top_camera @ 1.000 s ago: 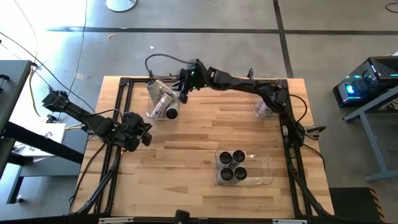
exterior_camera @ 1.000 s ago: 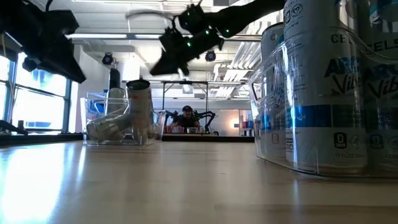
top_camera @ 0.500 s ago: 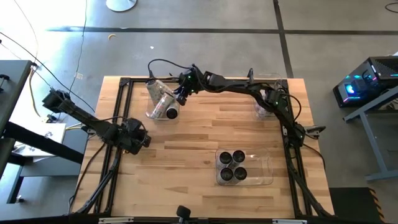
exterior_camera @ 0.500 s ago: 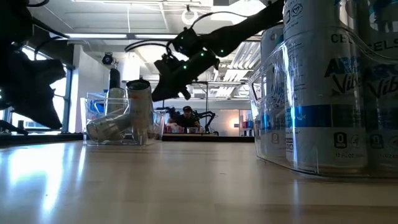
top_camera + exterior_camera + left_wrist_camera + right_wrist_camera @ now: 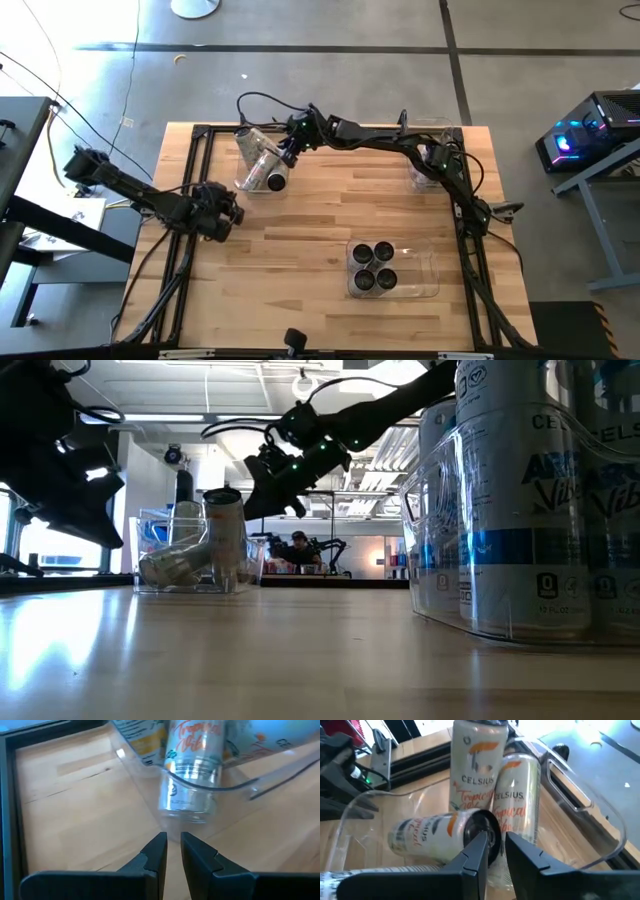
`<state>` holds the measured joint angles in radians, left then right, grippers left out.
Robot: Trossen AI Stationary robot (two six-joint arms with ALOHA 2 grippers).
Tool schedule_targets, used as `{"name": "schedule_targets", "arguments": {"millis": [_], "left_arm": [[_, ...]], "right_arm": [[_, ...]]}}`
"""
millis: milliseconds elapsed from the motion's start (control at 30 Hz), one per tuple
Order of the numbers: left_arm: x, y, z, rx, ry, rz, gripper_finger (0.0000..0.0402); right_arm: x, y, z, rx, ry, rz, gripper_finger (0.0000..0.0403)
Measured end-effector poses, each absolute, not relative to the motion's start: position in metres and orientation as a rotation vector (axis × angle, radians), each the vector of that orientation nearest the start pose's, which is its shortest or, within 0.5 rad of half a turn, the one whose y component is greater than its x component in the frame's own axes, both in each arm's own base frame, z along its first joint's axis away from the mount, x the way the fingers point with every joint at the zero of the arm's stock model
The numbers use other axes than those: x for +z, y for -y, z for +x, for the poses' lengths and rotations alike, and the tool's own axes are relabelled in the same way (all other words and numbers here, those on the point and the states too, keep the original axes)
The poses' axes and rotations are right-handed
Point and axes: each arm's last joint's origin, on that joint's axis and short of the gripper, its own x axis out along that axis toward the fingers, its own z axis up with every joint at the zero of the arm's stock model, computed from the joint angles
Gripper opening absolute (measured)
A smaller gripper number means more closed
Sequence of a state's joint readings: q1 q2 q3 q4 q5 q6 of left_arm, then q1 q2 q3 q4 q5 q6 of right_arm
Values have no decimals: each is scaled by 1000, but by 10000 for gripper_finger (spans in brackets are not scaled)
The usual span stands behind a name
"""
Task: Sort soda cans
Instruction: Adjust the white/yellow soda cans
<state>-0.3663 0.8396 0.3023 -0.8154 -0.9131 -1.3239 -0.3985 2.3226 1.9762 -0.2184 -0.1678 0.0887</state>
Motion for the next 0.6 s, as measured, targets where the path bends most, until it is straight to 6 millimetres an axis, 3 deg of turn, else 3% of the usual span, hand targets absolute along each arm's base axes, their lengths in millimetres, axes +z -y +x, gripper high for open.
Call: {"name": "schedule_targets", "arguments": {"millis": [400,600], "left_arm": [[136,-3,104,1154,-564,-321,48],[122,-9,107,1138,-538,-288,48]], "right_arm": [[211,197,493,-208,-588,192,62],[229,194,481,-186,-658,118,62]]}}
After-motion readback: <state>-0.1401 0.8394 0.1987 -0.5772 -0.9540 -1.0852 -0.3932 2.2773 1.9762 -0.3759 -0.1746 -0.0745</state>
